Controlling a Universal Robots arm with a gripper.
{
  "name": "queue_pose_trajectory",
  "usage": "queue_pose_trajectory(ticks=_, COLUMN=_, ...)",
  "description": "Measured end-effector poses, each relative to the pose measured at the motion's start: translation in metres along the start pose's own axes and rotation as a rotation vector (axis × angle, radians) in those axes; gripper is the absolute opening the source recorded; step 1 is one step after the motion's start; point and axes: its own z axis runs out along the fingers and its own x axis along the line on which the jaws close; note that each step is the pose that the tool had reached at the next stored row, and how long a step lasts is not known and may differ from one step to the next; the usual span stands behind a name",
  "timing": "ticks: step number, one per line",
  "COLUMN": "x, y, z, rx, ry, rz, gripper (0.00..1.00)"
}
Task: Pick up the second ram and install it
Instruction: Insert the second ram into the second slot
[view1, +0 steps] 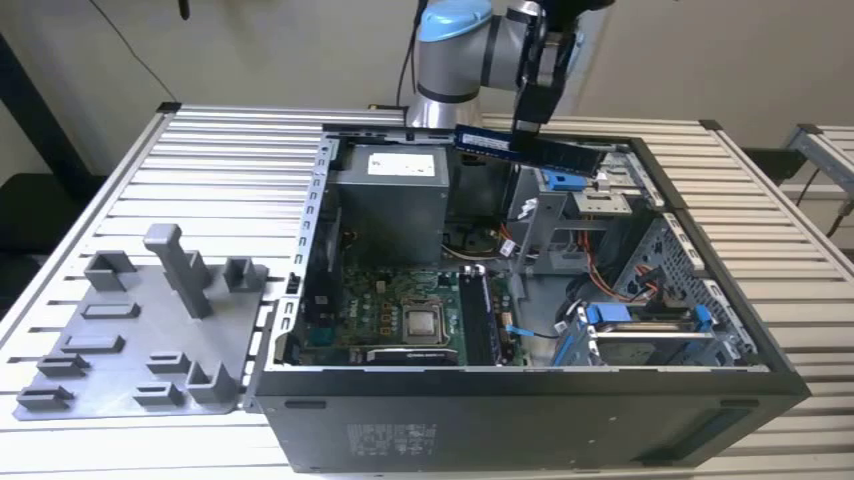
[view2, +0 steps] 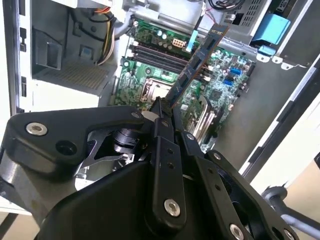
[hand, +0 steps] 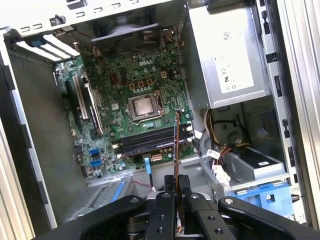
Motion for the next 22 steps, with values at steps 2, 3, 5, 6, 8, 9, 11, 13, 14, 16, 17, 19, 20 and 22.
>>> queue_pose_trajectory(ticks=2, x=0.0, y=0.0, z=0.0, rx=0.0, ry=0.0, rz=0.011, gripper=0.14)
queue_pose_trajectory(ticks=3, x=0.0, y=0.0, z=0.0001, rx=0.0, ry=0.0, rz=0.017, gripper=0.14)
queue_pose_trajectory(ticks=5, x=0.0, y=0.0, z=0.0001, rx=0.0, ry=0.0001, rz=0.029, gripper=0.14)
queue_pose_trajectory(ticks=6, x=0.0, y=0.0, z=0.0002, rx=0.0001, ry=0.0001, rz=0.035, gripper=0.14)
queue_pose_trajectory(ticks=8, x=0.0, y=0.0, z=0.0002, rx=0.0001, ry=0.0001, rz=0.046, gripper=0.14)
queue_pose_trajectory(ticks=9, x=0.0, y=0.0, z=0.0003, rx=0.0001, ry=0.0001, rz=0.051, gripper=0.14)
queue_pose_trajectory(ticks=11, x=0.0, y=0.0, z=0.0003, rx=0.0001, ry=0.0001, rz=0.056, gripper=0.14)
queue_pose_trajectory(ticks=13, x=0.0, y=0.0, z=0.0004, rx=0.0001, ry=0.0, rz=0.057, gripper=0.14)
queue_pose_trajectory(ticks=14, x=0.0, y=0.0, z=0.0005, rx=0.0001, ry=0.0, rz=0.059, gripper=0.14)
queue_pose_trajectory(ticks=16, x=0.0, y=0.0, z=0.0007, rx=0.0002, ry=0.0002, rz=0.071, gripper=0.14)
queue_pose_trajectory(ticks=17, x=0.0, y=0.0, z=0.0008, rx=0.0002, ry=0.0002, rz=0.084, gripper=0.14)
queue_pose_trajectory(ticks=19, x=-0.0001, y=0.0, z=0.0009, rx=0.0002, ry=0.0003, rz=0.11, gripper=0.14)
queue_pose_trajectory(ticks=20, x=-0.0001, y=0.0, z=0.0009, rx=0.0003, ry=0.0003, rz=0.123, gripper=0.14)
queue_pose_trajectory(ticks=22, x=-0.0001, y=0.0, z=0.001, rx=0.0003, ry=0.0004, rz=0.15, gripper=0.14)
